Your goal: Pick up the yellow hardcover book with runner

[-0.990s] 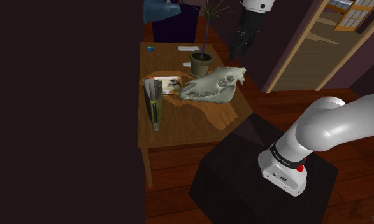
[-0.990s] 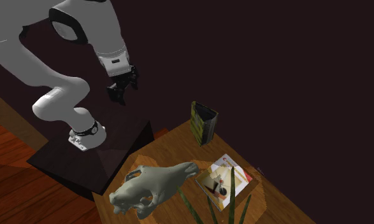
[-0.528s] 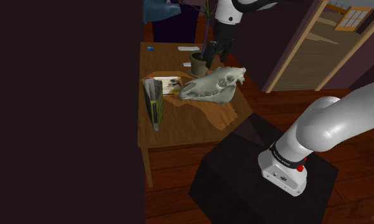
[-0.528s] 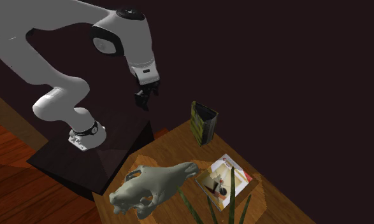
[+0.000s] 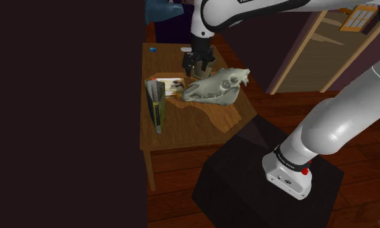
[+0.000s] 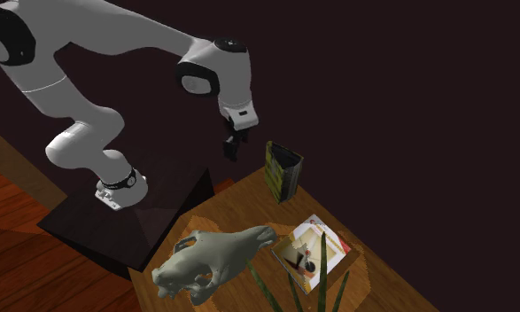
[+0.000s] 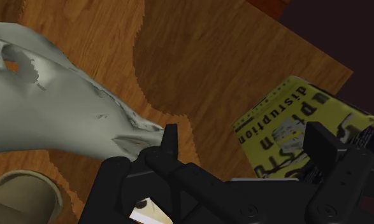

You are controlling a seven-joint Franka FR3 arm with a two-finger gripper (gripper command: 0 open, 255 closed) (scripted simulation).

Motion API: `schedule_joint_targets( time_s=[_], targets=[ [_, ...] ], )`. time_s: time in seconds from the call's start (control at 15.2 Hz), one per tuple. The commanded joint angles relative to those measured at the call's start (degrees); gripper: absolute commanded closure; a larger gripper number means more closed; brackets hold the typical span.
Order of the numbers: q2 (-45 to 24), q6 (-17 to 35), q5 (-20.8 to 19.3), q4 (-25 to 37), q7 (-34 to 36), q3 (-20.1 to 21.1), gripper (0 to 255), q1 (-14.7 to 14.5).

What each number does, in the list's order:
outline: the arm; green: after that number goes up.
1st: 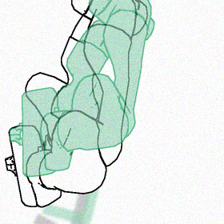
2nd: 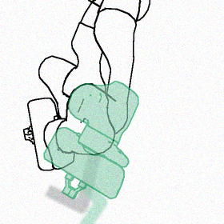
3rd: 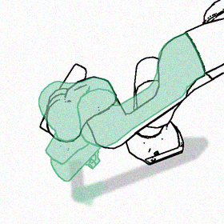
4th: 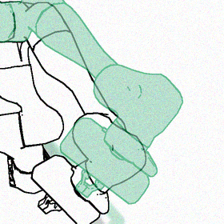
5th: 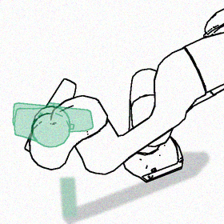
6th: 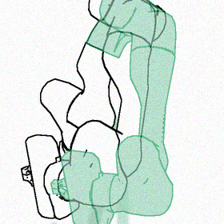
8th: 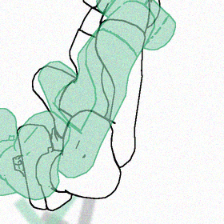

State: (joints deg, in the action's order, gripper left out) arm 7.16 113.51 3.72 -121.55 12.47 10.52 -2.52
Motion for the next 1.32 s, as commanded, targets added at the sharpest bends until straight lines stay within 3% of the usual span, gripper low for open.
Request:
schedule_joint_targets(
  time_s=[0.0,0.79,1.25],
  targets=[
    [-4.84,1.85,-1.31,3.08,1.87,0.76,0,-0.26],
    [-32.06,4.77,-10.18,26.69,12.05,1.23,0,-5.16],
    [-34.40,8.48,-10.79,25.27,12.51,0.87,0,-5.43]
  ],
)
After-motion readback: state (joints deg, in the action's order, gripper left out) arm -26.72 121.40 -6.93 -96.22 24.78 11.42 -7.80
